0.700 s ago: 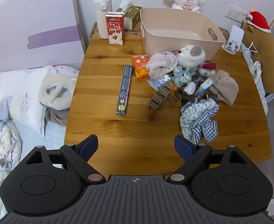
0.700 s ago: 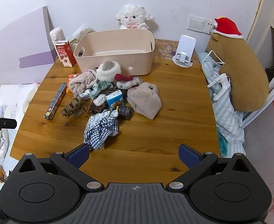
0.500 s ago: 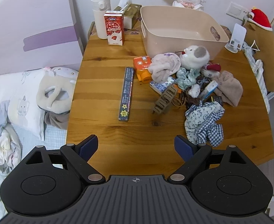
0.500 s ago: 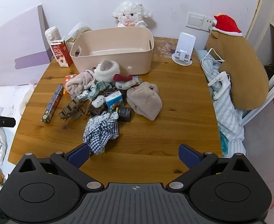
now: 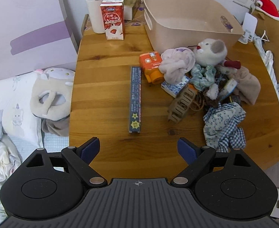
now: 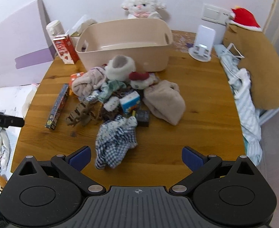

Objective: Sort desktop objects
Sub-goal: 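Grasp the dark ruler box with the left tool while the right tool grasps the checked cloth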

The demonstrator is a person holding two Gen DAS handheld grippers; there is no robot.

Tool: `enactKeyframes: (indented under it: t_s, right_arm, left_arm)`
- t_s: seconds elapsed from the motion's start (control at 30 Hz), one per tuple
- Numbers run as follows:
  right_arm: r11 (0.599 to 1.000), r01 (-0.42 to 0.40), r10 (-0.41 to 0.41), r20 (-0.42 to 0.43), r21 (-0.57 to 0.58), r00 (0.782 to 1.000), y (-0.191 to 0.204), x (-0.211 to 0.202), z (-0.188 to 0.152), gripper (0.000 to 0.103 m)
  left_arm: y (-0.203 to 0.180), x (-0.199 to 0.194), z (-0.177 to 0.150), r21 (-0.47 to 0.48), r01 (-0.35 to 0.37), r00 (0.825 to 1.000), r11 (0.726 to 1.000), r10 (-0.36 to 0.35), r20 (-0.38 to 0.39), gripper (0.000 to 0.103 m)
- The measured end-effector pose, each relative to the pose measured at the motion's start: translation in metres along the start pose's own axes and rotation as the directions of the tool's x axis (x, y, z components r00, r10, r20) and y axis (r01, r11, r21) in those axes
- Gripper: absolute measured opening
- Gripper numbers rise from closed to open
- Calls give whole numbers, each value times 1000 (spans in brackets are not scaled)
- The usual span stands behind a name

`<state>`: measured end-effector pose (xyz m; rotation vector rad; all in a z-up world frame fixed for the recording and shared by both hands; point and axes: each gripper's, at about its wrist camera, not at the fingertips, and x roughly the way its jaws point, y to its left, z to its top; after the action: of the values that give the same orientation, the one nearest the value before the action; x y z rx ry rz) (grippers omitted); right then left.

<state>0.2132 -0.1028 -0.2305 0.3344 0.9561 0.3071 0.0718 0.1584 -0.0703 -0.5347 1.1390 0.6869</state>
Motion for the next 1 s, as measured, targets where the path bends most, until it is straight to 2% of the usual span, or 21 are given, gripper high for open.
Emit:
enactKeyframes:
  t_s: [0.17,0.3,0.7,0.8,0.9,1.0]
  right_arm:
    - [999,-6,7,6,-32,1000,16,18,7,103]
    - [999,26,-26,-7,-37,1000,23,34,13,103]
    - [1000,28,-27,-116,10,993,32,95,12,103]
    - [999,27,-22,-134,34,991,32,111,10,103]
    - [999,33,-28,-137,29,990,34,126,8,103]
    - [1000,29,-27,-158,10,987,40,140,7,103]
  left_arm:
    - [3,22,13,37,10,1000,999,-10,-17,90]
    - [6,44,21,-12,-12,999,1000,11,-47,90]
    - [13,112,42,-99,-18,991,995,5,-132,90]
    - [14,128,44,-116,-21,990,993,4,-138,90]
    - [16,144,44,-144,-55,987,988,32,-160,90]
    - [19,157,41,-178,-46,986,983,17,-165,90]
